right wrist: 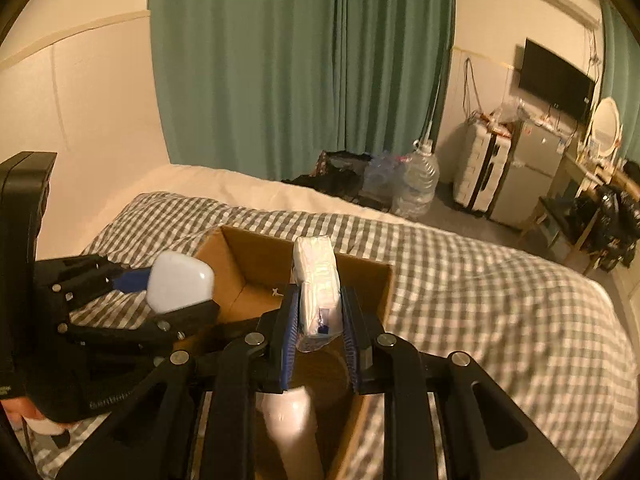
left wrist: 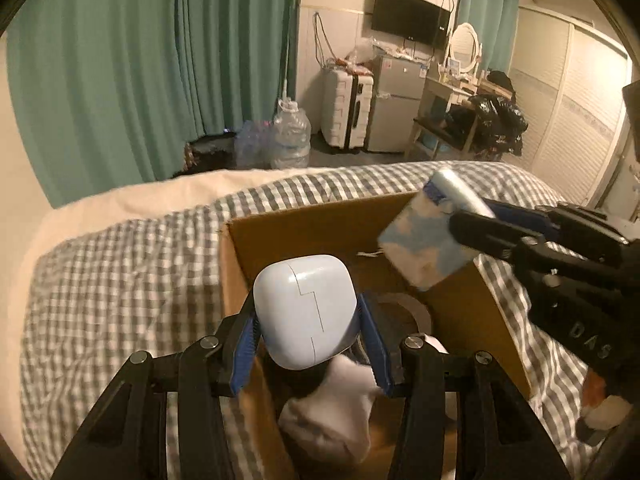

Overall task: Organize objects
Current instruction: 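Drop the earbud case with the left tool while the right tool drops the small box in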

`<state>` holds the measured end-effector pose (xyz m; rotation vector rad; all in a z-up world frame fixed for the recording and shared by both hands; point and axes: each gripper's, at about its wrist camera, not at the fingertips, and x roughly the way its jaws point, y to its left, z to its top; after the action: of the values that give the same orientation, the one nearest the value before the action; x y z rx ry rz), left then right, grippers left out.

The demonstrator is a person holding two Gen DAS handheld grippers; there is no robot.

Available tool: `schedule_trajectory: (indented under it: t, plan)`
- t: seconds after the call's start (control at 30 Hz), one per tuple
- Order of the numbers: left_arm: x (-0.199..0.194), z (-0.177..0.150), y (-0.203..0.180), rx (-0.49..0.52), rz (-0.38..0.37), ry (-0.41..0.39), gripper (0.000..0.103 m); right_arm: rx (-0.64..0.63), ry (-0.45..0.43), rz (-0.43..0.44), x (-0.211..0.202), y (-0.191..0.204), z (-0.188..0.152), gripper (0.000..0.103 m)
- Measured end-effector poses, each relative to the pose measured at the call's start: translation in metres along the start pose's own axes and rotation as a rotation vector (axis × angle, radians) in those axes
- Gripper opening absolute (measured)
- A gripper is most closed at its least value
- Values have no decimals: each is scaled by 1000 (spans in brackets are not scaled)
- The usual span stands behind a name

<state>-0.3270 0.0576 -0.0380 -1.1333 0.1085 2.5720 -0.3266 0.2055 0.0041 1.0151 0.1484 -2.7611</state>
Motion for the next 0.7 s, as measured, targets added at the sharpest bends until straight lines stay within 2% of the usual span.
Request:
schedule_trajectory:
  t: [0.2,0.4,0.47,0.5,0.53,0.57,0.6,0.63,0.7]
  plan:
    - [38,4,5,-11,-18,35,48,10,32,19,41,-9,-5,20]
    - [45,6,1,8,-21,41,49,55,1,54,40,-23,-11,20]
    - [44,7,0,13,-9,35,53,75,-3,69,36,-27,-9,21]
    - [40,5,-1,10,-13,31,57,84,-11,81,32,-28,-8,24]
    - [36,5,-2,-1,-19,29,69,86,-17,86,28,-30,-7,28]
    - [33,5,-2,-11,-19,26,81,86,-29,82,22,-30,-6,41]
    - [28,3,-2,-17,-18,23,85,86,-36,75,17,-31,-4,57]
    - [22,3,-3,-19,-11,22,86,87,-43,66,12,-31,-3,62]
    - [7,4,-7,-12,2,18,86,82,-73,54,-8,-31,-1,63]
